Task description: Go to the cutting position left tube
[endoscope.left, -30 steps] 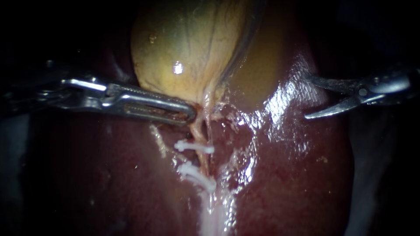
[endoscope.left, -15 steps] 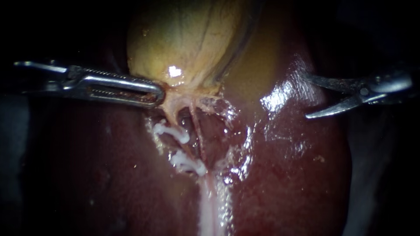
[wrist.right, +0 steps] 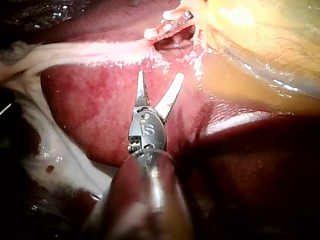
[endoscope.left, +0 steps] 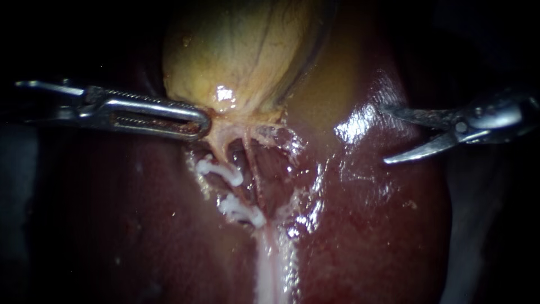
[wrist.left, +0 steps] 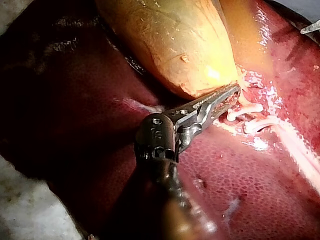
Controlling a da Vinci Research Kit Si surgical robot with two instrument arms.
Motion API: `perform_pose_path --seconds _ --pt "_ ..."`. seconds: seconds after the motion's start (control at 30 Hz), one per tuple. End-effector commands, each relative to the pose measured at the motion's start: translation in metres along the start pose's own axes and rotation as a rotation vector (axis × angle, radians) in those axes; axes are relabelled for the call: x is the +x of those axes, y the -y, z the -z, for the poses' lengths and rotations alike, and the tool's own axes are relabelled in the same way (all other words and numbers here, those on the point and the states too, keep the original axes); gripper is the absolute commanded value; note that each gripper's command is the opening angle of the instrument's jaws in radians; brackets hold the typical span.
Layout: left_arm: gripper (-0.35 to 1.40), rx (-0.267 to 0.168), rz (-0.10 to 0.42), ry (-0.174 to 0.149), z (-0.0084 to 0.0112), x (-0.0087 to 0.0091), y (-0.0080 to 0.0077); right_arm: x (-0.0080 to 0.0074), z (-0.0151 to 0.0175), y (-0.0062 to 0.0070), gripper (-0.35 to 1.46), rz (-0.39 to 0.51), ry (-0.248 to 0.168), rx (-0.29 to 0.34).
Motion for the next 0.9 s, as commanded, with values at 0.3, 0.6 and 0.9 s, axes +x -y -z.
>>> perform_pose_path --seconds 0.3,0.6,0.9 --pt "-0.35 0.002 0.001 -0.001 0.0000 -0.0001 0.0001 -0.0008 -0.0047 0.0015 1.43 -0.023 0.015 0.030" --pt "-0.35 0.003 0.001 -0.001 0.0000 -0.0001 0.0001 -0.0013 -0.0090 0.0032 1.43 -0.031 0.030 0.066" --pt "-0.35 0.004 0.001 -0.002 0.0000 -0.0001 0.0001 -0.0019 -0.0118 0.0044 1.41 -0.039 0.046 0.095"
